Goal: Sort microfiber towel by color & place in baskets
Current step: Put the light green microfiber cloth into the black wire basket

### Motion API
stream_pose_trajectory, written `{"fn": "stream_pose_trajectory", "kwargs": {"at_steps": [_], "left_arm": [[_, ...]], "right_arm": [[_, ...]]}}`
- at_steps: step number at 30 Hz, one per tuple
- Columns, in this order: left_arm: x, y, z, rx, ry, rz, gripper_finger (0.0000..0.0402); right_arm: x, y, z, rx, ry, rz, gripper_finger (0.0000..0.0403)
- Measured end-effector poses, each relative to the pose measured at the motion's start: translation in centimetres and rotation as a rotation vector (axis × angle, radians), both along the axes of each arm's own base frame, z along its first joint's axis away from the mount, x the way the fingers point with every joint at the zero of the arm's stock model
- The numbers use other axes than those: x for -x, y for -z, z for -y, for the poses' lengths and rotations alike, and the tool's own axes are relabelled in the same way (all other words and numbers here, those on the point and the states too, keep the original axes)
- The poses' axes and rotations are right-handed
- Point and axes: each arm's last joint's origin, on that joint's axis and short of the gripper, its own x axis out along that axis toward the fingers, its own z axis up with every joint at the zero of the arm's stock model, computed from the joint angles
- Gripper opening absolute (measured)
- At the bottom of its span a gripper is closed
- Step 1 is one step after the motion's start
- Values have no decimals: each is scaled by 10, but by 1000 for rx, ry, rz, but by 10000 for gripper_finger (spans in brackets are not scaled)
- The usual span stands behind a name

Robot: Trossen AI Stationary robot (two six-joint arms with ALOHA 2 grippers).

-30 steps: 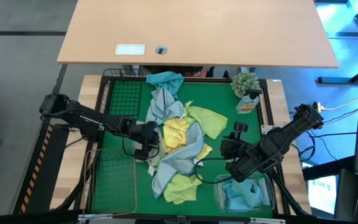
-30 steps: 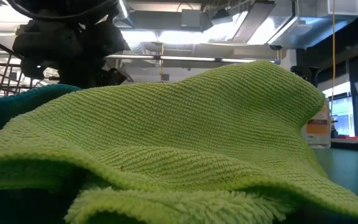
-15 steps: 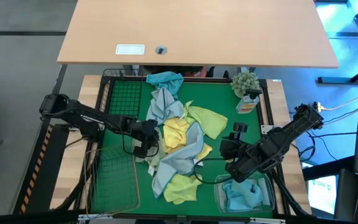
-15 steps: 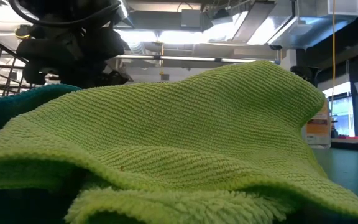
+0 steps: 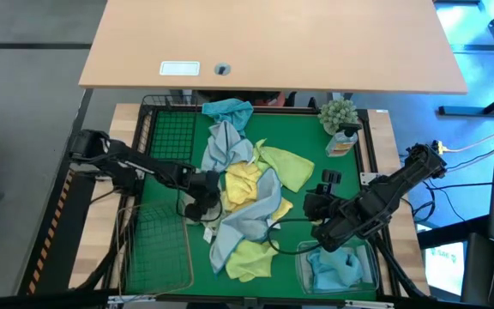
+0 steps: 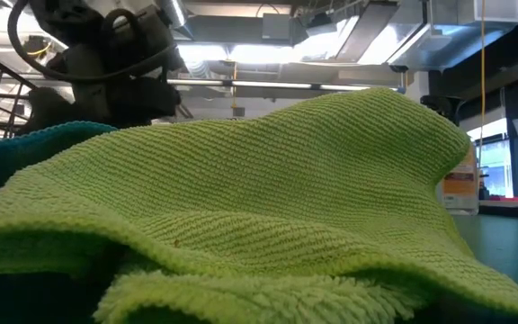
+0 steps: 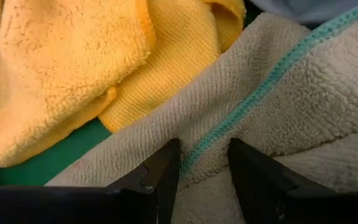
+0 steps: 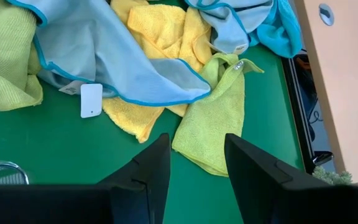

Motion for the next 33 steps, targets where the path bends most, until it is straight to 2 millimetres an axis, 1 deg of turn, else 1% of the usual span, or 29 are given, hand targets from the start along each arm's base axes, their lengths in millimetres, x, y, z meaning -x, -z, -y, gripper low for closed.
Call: {"fn": "stream_pose_trajectory", "kwargs": {"at_steps": [2,4,6,10,11,13,16,22,24,26,30,33], "left_arm": [[0,0,0,1,1,-2,128],[0,-1,0,1,2,2,112],[1,-2,0,1,2,9,85],[1,-8,0,-5,-23,25,16],[0,-11,0,2,-38,32,10],[-4,-17,0,9,-53,48,9],[-11,-31,0,13,-55,66,4],[-28,-66,2,19,-54,119,2],[-29,-79,1,5,-44,138,2],[-33,-98,0,-8,-46,201,2],[-28,-139,-8,-31,-86,295,1],[-15,-168,-17,-71,-138,355,1]], "right_arm": [[0,0,0,0,0,0,152],[0,0,0,0,0,0,152],[0,0,0,1,-2,0,152],[0,0,0,7,-12,-6,152],[0,0,0,13,-21,-11,152],[0,0,0,25,-40,-20,152],[0,0,1,55,-57,-20,152],[0,-1,1,89,-83,-32,152],[-1,-1,3,101,-86,-33,152],[-3,1,5,104,-78,-34,152],[-8,8,14,125,-41,-60,152],[-12,18,23,138,-12,-85,152]]}}
